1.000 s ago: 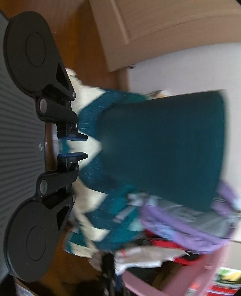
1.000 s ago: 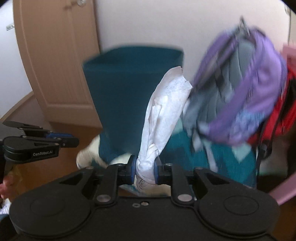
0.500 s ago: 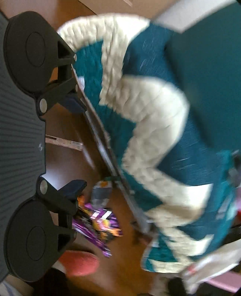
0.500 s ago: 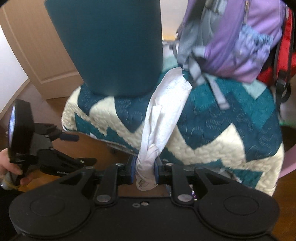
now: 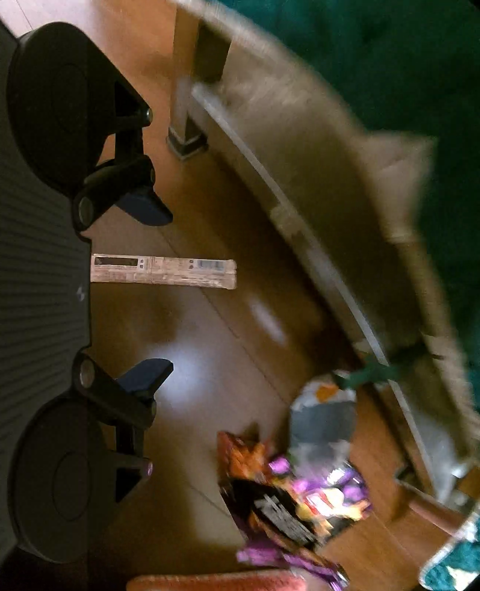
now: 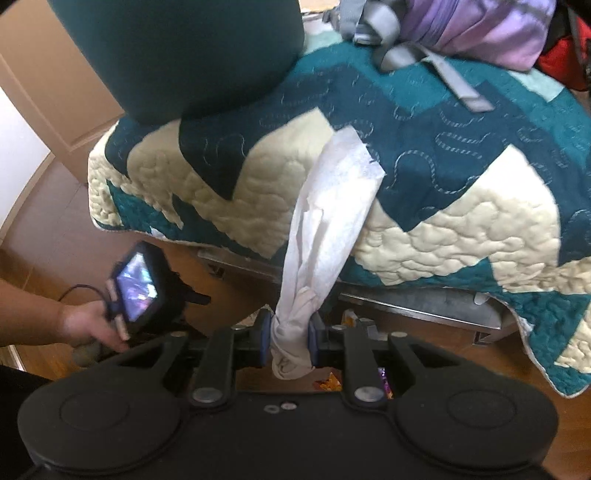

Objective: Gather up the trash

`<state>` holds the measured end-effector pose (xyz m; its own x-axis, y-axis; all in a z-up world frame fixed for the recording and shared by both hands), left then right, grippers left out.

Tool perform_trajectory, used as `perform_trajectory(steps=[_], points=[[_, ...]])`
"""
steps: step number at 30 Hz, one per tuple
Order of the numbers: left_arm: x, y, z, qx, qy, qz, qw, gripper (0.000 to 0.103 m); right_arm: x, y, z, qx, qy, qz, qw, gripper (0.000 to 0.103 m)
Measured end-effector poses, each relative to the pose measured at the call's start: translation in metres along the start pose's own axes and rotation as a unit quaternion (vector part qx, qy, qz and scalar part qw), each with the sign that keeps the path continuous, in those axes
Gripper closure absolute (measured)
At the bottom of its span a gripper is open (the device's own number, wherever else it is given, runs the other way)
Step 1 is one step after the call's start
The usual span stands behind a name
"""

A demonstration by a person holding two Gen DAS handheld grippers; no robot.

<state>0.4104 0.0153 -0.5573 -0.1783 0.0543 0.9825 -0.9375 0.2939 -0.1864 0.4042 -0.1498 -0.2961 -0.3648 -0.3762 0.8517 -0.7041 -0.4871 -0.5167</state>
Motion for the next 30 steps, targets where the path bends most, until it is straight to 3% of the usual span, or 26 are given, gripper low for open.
perform_trajectory(steps=[4,11,14,19,21,23,30], points=[[-0.04,0.01,-0.008,0.003,-0.007,-0.022,0.9997,0.024,-0.015,-0.002,0.002,-0.006,-0.01,0.007,1.0,0.084],[-0.074,0.017,-0.018,0.034,0.0,-0.038,0.9987,0.027,-0.026,-0.002,-0.002,0.026,-0.002,0.014,1.0,0.084],[-0.083,0.021,-0.02,0.048,0.006,-0.047,0.9977,0.046,-0.03,0.0,-0.002,0.021,-0.009,0.012,1.0,0.084],[-0.087,0.019,-0.025,0.069,0.014,-0.046,0.9965,0.051,-0.03,0.001,0.002,0.015,-0.011,0.014,1.0,0.084],[-0.085,0.018,-0.026,0.067,0.016,-0.041,0.9968,0.059,-0.03,0.001,0.004,0.012,-0.012,0.015,1.0,0.084],[-0.081,0.018,-0.025,0.066,0.019,-0.041,0.9968,0.082,-0.031,0.001,0.004,0.01,-0.011,0.016,1.0,0.084],[-0.066,0.012,-0.023,0.077,0.029,-0.05,0.9954,0.084,-0.027,0.001,0.004,0.008,-0.009,0.023,1.0,0.084]])
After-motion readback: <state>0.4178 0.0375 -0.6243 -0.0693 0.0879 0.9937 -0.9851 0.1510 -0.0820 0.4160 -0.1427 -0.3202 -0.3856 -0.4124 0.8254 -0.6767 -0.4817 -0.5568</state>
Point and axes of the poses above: each gripper's, at about its wrist camera, not at the fingertips, and x roughly against the way its jaws point, z to its right, y to its underside, the point moved 10 cm from there along -x, roughly the way its jaws point, and after that the axes turned 15 degrees about x, right-handed, at the moved point
